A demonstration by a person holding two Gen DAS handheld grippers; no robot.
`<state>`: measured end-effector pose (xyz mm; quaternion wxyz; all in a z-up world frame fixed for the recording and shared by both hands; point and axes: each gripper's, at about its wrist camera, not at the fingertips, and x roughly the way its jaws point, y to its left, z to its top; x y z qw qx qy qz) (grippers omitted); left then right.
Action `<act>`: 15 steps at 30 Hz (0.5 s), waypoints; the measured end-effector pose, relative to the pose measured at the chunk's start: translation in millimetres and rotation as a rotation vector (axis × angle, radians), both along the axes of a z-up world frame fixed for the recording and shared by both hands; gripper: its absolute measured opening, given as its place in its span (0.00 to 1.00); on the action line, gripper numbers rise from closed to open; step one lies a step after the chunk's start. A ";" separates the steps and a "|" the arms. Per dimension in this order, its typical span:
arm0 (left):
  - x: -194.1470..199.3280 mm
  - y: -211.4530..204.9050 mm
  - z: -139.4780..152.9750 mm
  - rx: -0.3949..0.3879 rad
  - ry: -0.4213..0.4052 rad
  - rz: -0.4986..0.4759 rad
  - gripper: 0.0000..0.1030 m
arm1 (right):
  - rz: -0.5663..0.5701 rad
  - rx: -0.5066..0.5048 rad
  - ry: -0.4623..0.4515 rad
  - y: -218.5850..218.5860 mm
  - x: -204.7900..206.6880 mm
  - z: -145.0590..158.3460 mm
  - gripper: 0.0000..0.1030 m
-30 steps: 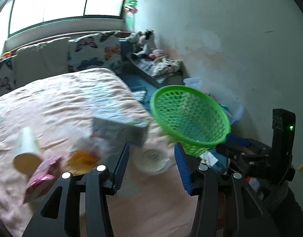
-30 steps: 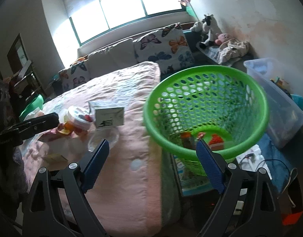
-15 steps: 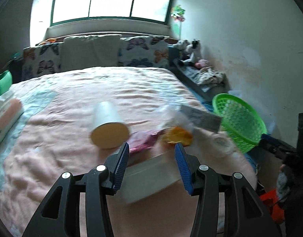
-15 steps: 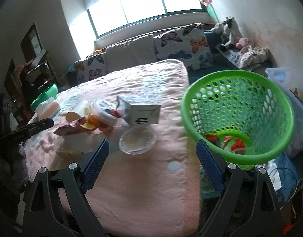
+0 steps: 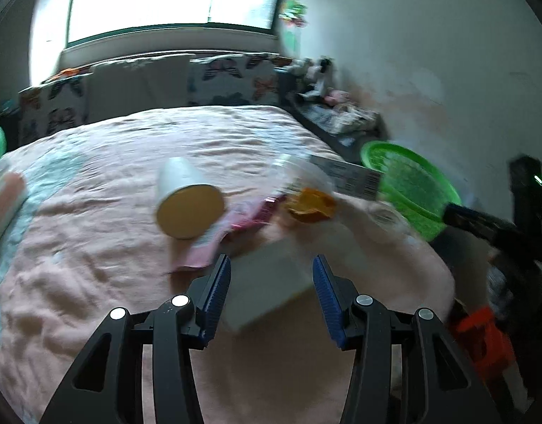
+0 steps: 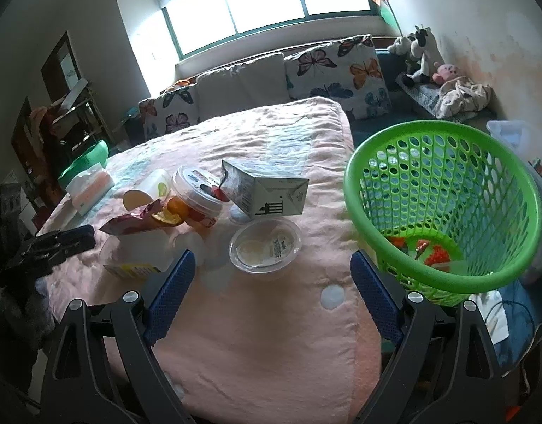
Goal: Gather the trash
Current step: 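Move the left gripper back over the bed toward the clear plastic container, then grasp the clear plastic container with the left gripper and lift it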
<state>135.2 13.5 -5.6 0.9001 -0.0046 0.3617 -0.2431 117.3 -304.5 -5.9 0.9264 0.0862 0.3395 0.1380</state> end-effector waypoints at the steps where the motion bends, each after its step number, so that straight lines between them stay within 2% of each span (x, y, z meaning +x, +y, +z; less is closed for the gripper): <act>1: 0.1 -3.1 -0.8 -0.006 0.008 -0.040 0.45 | 0.001 0.001 0.002 0.2 0.5 -0.5 0.86; 3: 3.2 -9.8 -3.5 0.017 0.014 -0.098 0.45 | 0.001 -0.002 0.006 0.3 1.4 -1.2 0.86; 5: 6.5 -15.1 -6.3 0.035 0.018 -0.145 0.53 | 0.002 -0.004 0.007 1.0 1.9 -1.0 0.86; 6: 10.6 -17.4 -7.8 0.050 0.022 -0.167 0.61 | 0.002 -0.005 0.008 1.3 2.2 -1.0 0.86; 7: 13.6 -18.8 -8.8 0.055 0.026 -0.187 0.64 | 0.001 -0.004 0.008 1.1 2.2 -1.0 0.87; 9: 20.1 -22.7 -10.6 0.088 0.009 -0.210 0.64 | 0.000 -0.006 0.012 1.7 3.0 -1.5 0.87; 15: 35.4 -29.4 -18.8 0.108 0.034 -0.315 0.64 | -0.005 -0.017 0.025 2.4 8.5 -4.0 0.87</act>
